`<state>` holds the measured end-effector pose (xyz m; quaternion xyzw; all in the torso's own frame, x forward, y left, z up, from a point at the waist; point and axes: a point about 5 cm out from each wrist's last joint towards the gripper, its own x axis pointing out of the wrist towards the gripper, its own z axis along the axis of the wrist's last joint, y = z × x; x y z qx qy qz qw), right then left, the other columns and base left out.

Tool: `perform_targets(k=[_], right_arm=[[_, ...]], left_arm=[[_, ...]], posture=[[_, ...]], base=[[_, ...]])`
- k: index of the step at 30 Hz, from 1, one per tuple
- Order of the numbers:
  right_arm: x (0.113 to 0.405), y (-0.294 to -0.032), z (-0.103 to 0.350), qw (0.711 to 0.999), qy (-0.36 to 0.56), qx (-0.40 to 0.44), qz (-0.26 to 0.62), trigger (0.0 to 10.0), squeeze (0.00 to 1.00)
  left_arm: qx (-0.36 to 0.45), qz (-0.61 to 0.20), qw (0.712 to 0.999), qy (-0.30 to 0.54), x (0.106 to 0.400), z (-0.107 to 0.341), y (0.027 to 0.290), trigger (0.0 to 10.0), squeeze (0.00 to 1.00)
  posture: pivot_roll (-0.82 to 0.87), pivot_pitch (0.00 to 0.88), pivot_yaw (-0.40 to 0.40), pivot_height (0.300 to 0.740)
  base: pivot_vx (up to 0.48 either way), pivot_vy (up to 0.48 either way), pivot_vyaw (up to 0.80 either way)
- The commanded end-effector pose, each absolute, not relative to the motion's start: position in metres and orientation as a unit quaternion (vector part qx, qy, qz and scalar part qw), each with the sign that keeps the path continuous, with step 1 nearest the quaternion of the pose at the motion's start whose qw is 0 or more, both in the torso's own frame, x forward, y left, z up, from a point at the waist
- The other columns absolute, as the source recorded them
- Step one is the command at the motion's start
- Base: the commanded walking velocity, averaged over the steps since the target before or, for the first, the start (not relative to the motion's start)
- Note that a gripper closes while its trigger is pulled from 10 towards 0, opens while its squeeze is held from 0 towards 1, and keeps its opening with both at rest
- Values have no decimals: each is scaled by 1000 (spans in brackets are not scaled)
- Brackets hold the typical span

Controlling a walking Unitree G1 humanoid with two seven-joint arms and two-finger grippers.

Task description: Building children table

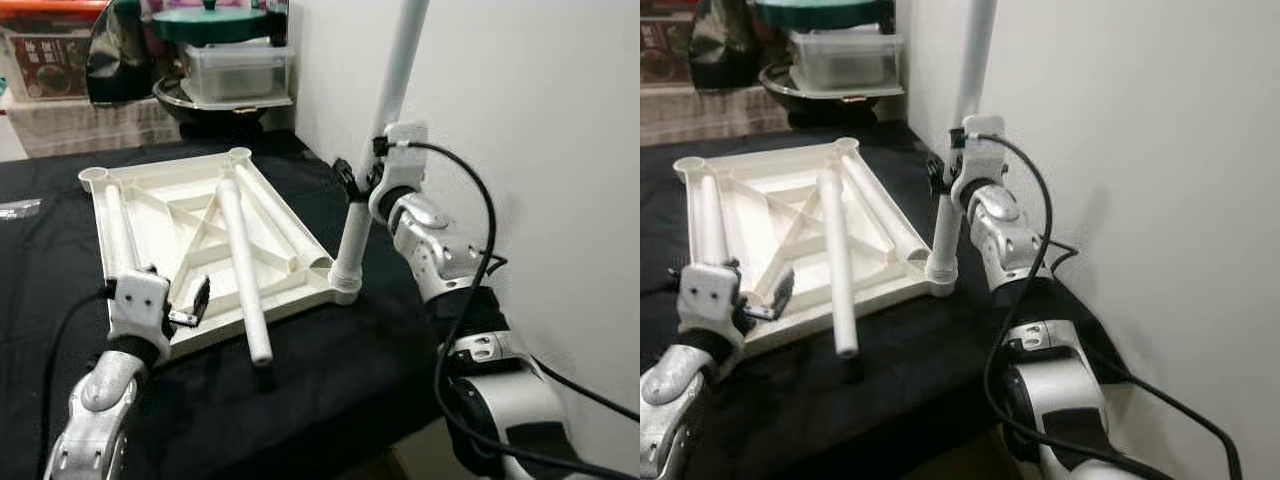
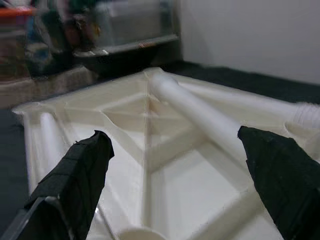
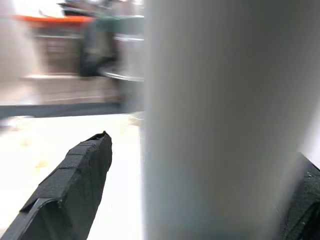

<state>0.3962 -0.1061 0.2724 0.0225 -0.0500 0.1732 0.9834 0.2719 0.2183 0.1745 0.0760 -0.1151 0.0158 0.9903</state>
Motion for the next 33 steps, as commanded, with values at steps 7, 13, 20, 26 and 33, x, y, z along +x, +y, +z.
perform_targets(k=[7, 13, 20, 26, 33], right_arm=[[381, -99, 282, 921, -90, 22, 378, 10000, 0], [377, -100, 260, 863, -63, -12, 502, 10000, 0], [381, -91, 254, 852, -38, -11, 522, 8000, 0], [381, -89, 256, 842, -47, 4, 537, 0, 0], [403, -109, 236, 936, 36, -15, 349, 0, 0]], left_arm=[[69, 77, 985, -140, 270, 188, 236, 10000, 0], [67, 80, 986, -128, 269, 184, 235, 10000, 0], [64, 85, 987, -123, 266, 184, 238, 10000, 0], [64, 80, 987, -123, 263, 184, 238, 10000, 0], [65, 78, 987, -125, 263, 186, 240, 10000, 0]], posture=[[95, 0, -100, 740], [113, 0, -110, 740], [133, 0, -122, 740], [135, 0, -120, 740], [120, 0, -113, 740]], base=[[0, 0, 0], [0, 0, 0], [0, 0, 0], [0, 0, 0], [0, 0, 0]])
